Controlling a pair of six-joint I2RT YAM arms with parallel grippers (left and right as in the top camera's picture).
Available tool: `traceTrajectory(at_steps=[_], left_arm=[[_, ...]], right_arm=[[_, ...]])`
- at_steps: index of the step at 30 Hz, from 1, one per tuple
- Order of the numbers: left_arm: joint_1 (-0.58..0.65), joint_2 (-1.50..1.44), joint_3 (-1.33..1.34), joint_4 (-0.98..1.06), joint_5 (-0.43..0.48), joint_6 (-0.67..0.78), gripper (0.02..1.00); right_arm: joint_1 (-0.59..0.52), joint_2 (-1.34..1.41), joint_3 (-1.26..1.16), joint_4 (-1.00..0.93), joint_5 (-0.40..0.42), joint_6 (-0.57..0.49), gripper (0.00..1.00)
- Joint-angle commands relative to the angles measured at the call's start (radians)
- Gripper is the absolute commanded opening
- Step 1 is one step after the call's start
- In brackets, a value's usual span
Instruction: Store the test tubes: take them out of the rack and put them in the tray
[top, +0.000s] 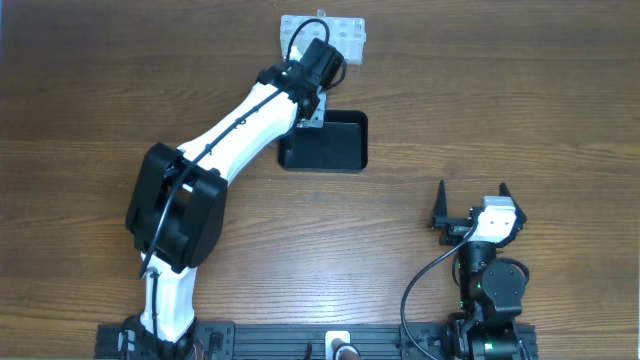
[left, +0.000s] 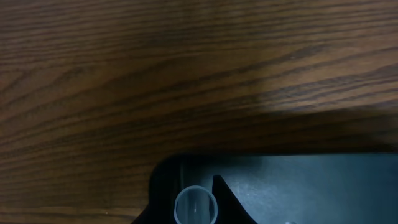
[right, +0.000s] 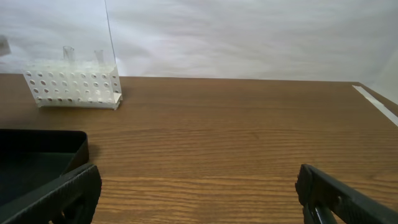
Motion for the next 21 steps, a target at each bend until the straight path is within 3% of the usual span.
traceTrajectory(at_steps=[1, 4, 12, 16, 21], left_arm=[[0.004, 0.018, -0.003, 0.003, -0.015, 0.012, 0.108], [0.004, 0.019, -0.003, 0.003, -0.015, 0.012, 0.13], [0.004, 0.02, -0.003, 0.003, -0.015, 0.012, 0.367], [0.01, 0.014, -0.002, 0.06, -0.042, 0.014, 0.38], [0.032, 0.006, 0.124, 0.098, -0.04, 0.119, 0.474]], right_arm=[[-0.006, -0.007, -0.006, -0.003, -0.002, -0.004, 0.991], [-0.006, -0.007, -0.006, -0.003, -0.002, -0.004, 0.991], [-0.006, -0.007, -0.006, -0.003, -0.002, -0.004, 0.991], [-0.006, -0.007, -0.006, -0.003, -0.002, -0.004, 0.991], [-0.006, -0.007, -0.006, -0.003, -0.002, -0.004, 0.993]])
